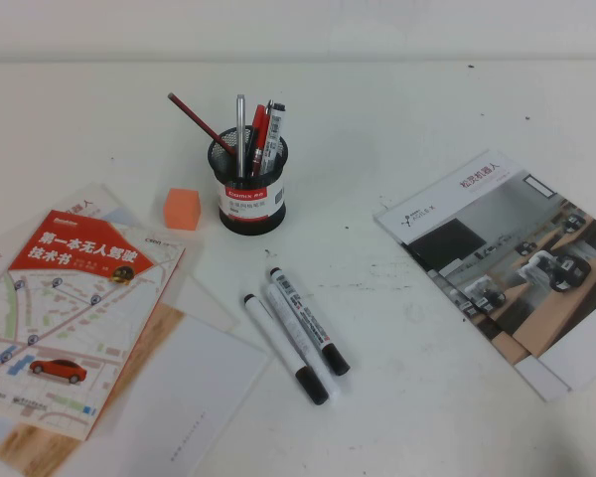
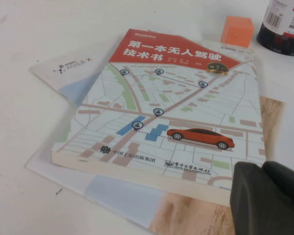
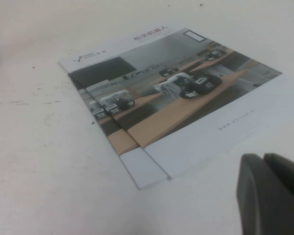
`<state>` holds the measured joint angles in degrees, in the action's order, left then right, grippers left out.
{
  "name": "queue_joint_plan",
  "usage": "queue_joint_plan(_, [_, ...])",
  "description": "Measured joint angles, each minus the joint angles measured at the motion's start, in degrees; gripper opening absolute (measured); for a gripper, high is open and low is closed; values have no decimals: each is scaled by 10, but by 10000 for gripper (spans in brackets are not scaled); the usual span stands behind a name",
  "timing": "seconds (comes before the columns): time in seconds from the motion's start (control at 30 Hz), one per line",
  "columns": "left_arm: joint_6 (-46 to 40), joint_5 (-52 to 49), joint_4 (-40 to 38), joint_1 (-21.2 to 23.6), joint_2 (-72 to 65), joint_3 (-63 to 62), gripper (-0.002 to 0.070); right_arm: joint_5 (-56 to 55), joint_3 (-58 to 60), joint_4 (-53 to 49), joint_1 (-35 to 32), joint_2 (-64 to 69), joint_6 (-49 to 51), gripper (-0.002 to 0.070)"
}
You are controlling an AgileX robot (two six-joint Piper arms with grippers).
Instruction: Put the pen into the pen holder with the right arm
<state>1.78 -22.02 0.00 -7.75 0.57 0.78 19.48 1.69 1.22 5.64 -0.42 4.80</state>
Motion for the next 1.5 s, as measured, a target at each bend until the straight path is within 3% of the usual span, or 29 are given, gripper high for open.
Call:
queue_joint_plan(0.57, [0, 0, 0, 0, 0, 0, -1, 0, 0, 0, 0, 0, 0, -20])
queue_joint_plan(0.97, [0, 0, 0, 0, 0, 0, -1, 0, 0, 63, 0, 0, 0, -20])
queue_joint_plan(1.07, [0, 0, 0, 0, 0, 0, -1, -17, 1, 164, 0, 0, 0, -20])
queue_joint_plan(1.27, [0, 0, 0, 0, 0, 0, -1, -82, 1, 489, 0, 0, 0, -20])
queue_joint_plan(1.5, [0, 0, 0, 0, 0, 0, -1, -101, 1, 577, 0, 0, -20, -20])
